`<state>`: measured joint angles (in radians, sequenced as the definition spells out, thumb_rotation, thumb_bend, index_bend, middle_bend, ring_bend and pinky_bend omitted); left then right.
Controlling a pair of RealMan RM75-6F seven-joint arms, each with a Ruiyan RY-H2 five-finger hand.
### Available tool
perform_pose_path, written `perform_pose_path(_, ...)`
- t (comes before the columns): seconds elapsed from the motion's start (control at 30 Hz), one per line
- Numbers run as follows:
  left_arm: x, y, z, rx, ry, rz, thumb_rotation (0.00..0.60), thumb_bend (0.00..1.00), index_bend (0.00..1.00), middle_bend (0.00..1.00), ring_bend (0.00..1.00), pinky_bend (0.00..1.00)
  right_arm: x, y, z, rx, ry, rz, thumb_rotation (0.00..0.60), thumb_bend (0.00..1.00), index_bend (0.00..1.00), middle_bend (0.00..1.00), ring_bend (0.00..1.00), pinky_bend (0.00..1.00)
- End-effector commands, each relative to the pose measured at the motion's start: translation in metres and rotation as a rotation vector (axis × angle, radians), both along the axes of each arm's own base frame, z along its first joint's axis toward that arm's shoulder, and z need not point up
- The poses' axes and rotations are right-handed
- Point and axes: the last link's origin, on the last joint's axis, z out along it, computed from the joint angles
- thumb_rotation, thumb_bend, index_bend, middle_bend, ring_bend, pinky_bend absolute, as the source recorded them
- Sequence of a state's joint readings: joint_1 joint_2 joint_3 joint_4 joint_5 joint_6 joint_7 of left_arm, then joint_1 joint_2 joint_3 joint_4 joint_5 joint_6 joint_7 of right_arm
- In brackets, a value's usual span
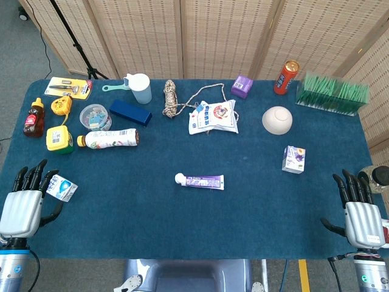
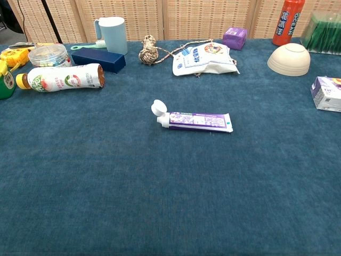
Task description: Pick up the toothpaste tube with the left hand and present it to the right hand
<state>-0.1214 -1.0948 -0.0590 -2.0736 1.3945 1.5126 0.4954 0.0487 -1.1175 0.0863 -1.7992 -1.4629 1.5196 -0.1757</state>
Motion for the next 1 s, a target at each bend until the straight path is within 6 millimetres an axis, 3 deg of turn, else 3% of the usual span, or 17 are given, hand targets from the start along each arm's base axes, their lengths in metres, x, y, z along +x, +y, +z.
perform_pose_path(0.03, 0.000, 0.000, -0.001, -0.002, 0.000, 0.001, 0.600, 0.28, 0.19, 0.04, 0.10, 0.02, 0.000, 0.000, 0.000, 0.001, -0.001, -0.002, 0.600, 0.00, 0.05, 0.00, 0.00, 0.00)
perform_pose_path(0.63, 0.001, 0.005, -0.001, -0.012, -0.004, -0.016, 0.600, 0.28, 0.19, 0.05, 0.11, 0.03, 0.000, 0.002, 0.002, -0.008, 0.004, -0.005, 0.600, 0.00, 0.05, 0.00, 0.00, 0.00)
perform_pose_path(1.0, 0.005, 0.015, -0.002, -0.045, 0.010, -0.057, 0.600, 0.28, 0.31, 0.20, 0.25, 0.17, 0.000, 0.004, 0.005, -0.012, 0.006, -0.005, 0.600, 0.00, 0.05, 0.00, 0.00, 0.00)
